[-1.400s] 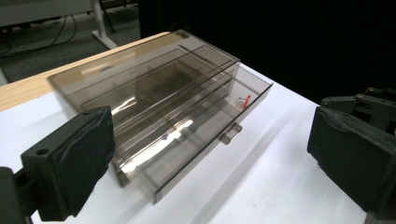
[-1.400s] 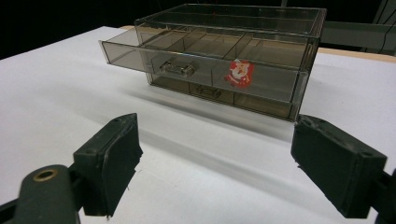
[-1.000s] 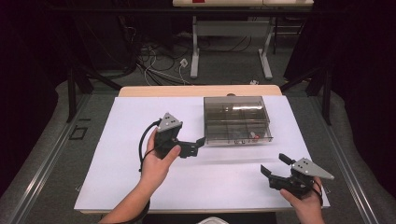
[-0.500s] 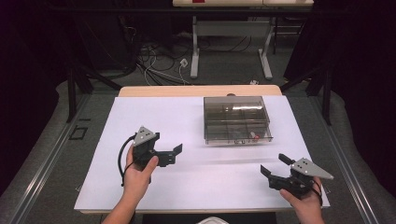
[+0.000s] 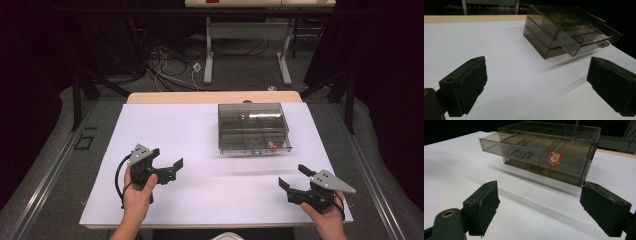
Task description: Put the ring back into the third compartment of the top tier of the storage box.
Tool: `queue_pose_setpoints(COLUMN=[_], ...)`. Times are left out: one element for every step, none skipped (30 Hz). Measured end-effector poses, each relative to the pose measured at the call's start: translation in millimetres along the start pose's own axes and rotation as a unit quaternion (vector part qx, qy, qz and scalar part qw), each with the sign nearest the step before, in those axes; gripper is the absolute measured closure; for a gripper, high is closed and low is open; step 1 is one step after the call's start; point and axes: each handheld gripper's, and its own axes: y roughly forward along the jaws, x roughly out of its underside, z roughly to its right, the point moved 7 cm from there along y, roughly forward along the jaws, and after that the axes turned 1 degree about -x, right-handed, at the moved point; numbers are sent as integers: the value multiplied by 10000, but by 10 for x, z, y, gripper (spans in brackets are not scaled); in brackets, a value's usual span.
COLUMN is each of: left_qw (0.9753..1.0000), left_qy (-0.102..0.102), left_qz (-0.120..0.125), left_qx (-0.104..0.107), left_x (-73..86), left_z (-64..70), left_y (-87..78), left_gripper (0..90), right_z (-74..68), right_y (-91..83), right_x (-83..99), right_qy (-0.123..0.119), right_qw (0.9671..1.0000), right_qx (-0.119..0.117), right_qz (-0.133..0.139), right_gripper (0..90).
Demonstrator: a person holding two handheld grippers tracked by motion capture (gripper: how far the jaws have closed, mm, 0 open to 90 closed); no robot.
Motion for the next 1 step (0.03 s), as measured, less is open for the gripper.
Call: queue_pose_setpoints(left_qw=[10000], left_qy=[-5], left_qz=[-13], left_qx=[5], left_x=[18], left_z=[-2], left_y=[2], left_gripper=[31], right_z=[1], right_y=[-7], right_x=[0], right_qy=[-41], right_qw=[10000], right_qx=[-12], right_qz=[-15], right_gripper=[148])
